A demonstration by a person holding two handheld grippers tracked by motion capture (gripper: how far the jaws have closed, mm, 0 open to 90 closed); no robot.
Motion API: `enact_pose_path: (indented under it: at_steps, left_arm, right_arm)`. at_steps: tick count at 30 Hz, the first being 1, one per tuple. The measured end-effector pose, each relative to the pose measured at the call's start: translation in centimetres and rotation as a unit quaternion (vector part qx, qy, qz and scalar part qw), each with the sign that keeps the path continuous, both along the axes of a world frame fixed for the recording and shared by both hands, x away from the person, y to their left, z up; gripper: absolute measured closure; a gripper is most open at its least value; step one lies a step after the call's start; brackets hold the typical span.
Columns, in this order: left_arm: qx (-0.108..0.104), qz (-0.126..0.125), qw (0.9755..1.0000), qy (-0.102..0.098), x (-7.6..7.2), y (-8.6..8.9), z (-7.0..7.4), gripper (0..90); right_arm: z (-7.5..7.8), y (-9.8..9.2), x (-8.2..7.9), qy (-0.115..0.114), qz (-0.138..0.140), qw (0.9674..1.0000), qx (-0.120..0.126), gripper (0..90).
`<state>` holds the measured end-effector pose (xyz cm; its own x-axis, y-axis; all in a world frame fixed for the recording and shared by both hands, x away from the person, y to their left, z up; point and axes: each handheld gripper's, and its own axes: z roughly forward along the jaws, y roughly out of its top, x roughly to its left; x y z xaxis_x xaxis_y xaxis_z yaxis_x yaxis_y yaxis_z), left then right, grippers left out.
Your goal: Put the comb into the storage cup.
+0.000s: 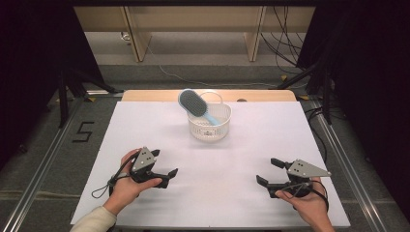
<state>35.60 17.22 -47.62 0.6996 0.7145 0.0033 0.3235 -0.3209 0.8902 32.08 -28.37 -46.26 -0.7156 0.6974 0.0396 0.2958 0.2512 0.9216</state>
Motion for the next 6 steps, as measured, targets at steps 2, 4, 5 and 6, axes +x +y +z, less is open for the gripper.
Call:
enact_pose_path:
  at_steps: [2,4,5,6]
  left_arm:
    - [0.000,0.001,1.0000,0.000,0.02,-0.02,-0.01,4.7]
    - [0.001,0.001,1.0000,0.000,0.06,-0.01,-0.02,4.7]
    - [0.000,0.000,1.0000,0.001,0.08,-0.01,-0.04,4.7]
    - [0.000,0.000,1.0000,0.001,0.08,-0.02,-0.04,4.8]
  right_arm:
    - [-0.02,-0.04,0.03,-0.003,0.001,1.0000,-0.008,16.1]
    - [-0.02,-0.03,0.05,-0.005,-0.001,0.9999,-0.011,16.4]
    - [-0.03,-0.06,0.05,-0.007,-0.003,0.9999,-0.012,17.1]
    - [-0.01,-0.11,0.04,-0.010,-0.005,0.9999,-0.009,17.9]
